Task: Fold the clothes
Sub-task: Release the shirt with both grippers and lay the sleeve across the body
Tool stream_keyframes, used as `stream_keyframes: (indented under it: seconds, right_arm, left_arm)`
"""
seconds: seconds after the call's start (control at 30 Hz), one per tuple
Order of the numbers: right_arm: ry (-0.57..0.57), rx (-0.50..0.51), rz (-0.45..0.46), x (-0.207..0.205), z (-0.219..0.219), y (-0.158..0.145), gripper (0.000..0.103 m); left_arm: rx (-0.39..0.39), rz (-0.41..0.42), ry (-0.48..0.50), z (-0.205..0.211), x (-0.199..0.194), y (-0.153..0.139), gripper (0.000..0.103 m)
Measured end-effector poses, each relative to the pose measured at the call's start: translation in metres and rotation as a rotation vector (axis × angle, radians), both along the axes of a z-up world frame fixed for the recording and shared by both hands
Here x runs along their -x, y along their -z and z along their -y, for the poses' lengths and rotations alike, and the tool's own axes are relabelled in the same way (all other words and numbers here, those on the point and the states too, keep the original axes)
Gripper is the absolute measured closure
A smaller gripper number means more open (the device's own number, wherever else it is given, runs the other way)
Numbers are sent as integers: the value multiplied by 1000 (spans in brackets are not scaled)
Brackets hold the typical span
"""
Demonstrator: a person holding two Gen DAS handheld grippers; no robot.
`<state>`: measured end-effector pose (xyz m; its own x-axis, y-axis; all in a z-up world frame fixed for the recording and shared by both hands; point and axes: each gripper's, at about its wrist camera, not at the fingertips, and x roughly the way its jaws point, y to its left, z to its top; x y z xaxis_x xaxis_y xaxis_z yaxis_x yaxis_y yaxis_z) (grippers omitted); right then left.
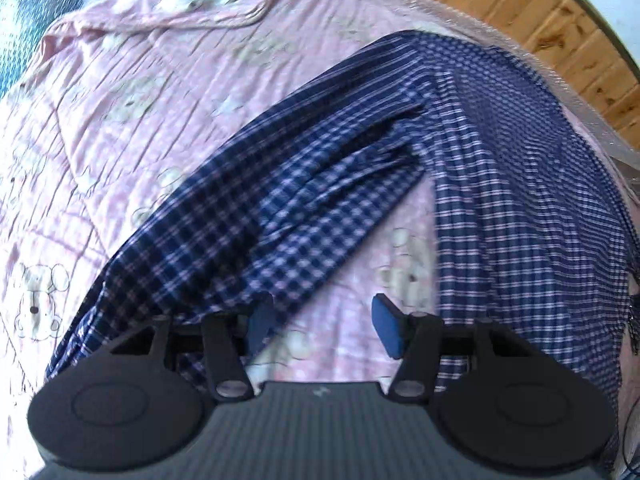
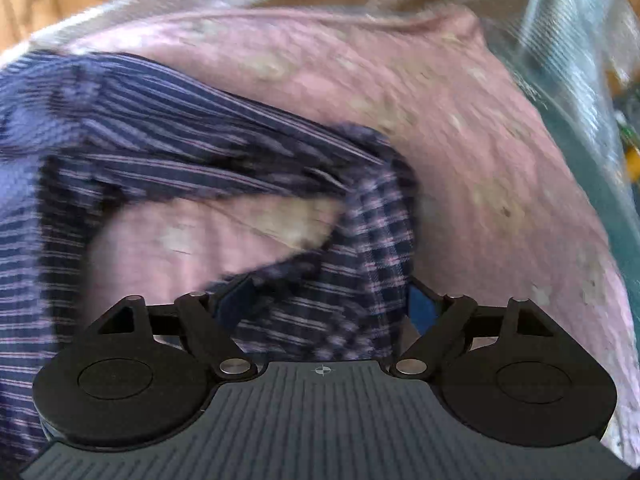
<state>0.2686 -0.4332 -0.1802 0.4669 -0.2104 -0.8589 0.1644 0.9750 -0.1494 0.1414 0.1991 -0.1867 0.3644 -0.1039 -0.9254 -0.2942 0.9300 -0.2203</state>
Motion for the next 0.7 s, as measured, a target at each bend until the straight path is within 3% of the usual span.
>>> stream_keyframes:
  seconds: [0.03,0.2,0.3,0.33,0.37,0.4,0.43,0.5,0.6,0.7]
  right_arm:
    - [-20,3,-2,2,-7,0,14]
    - [-114,51,-24,24,-29,8,13]
    - [-187,74,4,40,-32,13,27]
    - [-194,52,19,41,-28,10,48]
    - [-185,22,30,41,-23,5,78]
    - [-173,-7,42,40,-18,-1,94]
    - [-159,-8,74,39,-13,-12,103]
    - [-106,-17,167,42,1,-42,103]
    - [94,-35,318,41,62,-85,103]
    - [355,20,370,40,141,-90,103]
  left_arm:
    - [-4,12,1,2,1,-5,46]
    - [-22,37,-34,9,12,-20,45]
    - [-26,34,-53,14,20,-25,45]
    - [-32,32,-52,16,22,-27,45]
    - [-38,31,-52,19,25,-30,45]
    - [-44,29,-51,22,28,-33,45]
    - [-54,33,-46,25,30,-36,45]
    - [-67,45,-37,31,34,-42,44]
    - [-64,53,-21,35,35,-40,44]
    - [-90,41,-33,32,41,-30,41]
